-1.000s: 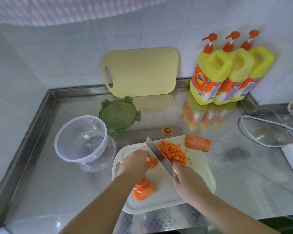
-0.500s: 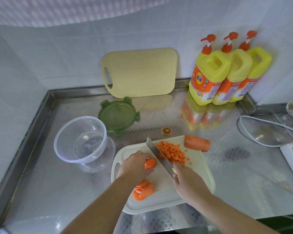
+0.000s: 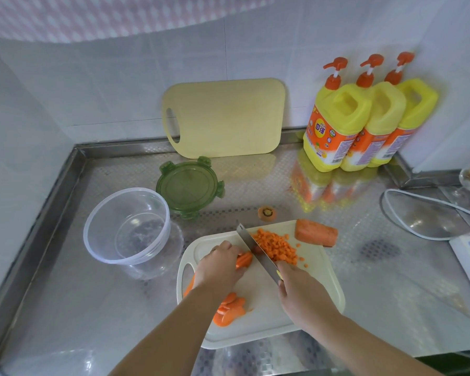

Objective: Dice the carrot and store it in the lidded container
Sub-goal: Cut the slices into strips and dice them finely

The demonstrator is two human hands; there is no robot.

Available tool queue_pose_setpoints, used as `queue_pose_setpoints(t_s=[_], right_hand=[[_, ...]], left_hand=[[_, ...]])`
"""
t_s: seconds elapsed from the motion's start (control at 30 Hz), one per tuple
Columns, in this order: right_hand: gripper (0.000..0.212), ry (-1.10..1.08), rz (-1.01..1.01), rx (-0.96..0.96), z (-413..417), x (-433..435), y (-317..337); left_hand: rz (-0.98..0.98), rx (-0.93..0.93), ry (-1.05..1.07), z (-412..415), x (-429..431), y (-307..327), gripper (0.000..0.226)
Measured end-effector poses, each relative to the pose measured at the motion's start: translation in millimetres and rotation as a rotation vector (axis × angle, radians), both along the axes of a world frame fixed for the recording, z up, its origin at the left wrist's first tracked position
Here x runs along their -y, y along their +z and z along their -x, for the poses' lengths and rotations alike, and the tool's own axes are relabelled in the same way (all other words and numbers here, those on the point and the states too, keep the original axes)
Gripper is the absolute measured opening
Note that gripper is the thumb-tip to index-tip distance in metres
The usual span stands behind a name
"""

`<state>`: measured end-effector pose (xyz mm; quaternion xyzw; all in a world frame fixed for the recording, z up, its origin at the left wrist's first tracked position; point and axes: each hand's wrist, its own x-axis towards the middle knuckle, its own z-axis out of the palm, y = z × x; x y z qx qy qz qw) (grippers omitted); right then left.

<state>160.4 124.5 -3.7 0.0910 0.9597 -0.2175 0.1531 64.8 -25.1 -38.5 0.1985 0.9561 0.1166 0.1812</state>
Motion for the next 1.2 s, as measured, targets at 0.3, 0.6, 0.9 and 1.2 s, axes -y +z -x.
queue_pose_setpoints(t_s=[0.3,0.6,0.9,1.2], right_hand=[[0.02,0.029,0.0,-0.004,-4,2,2],[0.023,0.042,-0.016,0.01,-3,6,3],[0.027,-0.005,0.005,-0.014,-3,5,10],[0.044,0.045,-0.058,0.033,-10,18,12]], left_hand=[[-0.103,0.072,0.121,1,0,-2,0.036],[-0.293,0.131,0.292,1,2,-1,0.026],[-0.113,-0.04,0.09,-6,3,1,0.036],[-0.104,-0.117,0.002,-13,0,-4,0.024]])
